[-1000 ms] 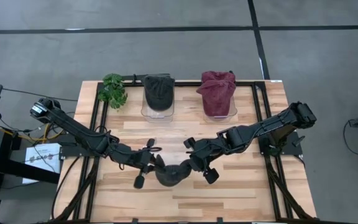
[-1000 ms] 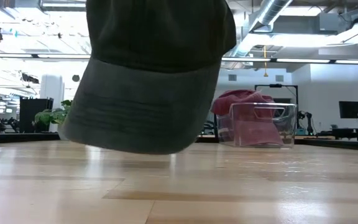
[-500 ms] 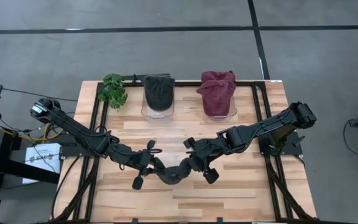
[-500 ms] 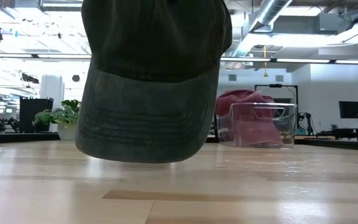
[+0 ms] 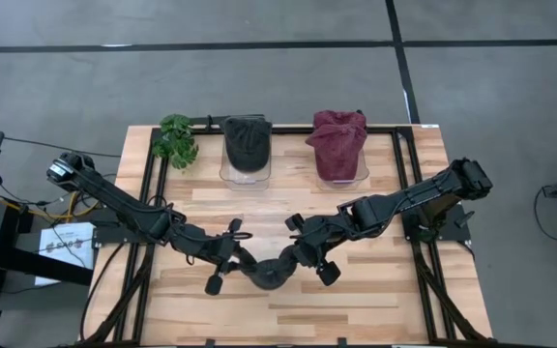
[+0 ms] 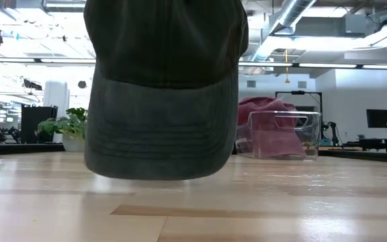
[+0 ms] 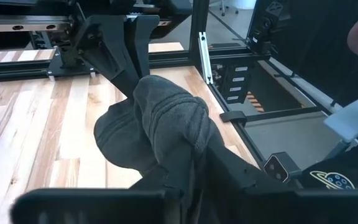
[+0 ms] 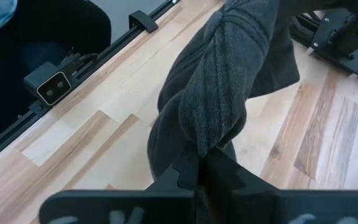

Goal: Pick & Place hat
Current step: Put the black cap into the left transparent bin

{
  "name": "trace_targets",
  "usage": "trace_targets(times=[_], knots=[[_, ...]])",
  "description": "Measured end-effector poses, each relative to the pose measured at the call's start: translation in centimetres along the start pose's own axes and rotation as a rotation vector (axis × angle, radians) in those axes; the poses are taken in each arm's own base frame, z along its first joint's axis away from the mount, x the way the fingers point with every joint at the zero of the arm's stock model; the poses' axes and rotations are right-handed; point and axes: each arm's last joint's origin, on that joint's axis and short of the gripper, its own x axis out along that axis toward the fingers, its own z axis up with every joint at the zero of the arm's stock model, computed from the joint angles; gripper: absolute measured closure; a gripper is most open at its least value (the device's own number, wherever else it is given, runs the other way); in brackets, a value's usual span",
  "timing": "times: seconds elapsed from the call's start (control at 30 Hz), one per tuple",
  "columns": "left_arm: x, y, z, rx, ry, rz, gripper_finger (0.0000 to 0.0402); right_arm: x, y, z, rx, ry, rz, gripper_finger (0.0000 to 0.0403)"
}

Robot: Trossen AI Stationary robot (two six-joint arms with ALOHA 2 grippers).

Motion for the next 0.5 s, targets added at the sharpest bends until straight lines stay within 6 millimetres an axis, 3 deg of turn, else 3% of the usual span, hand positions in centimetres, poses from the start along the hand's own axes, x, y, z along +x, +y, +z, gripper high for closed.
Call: trace_targets(times=[0.3, 0.5], knots=[[0.35, 0.31, -0.17, -0.003, 0.008, 0.012, 0.0275, 0.00, 0.00, 0.00, 0.000, 0.000, 0.000, 0.0403], [0.88, 0.92, -0.47, -0.010, 0.029, 0.001, 0.0257, 0.01, 0.00, 0.01, 0.003, -0.002, 0.000, 0.0403]])
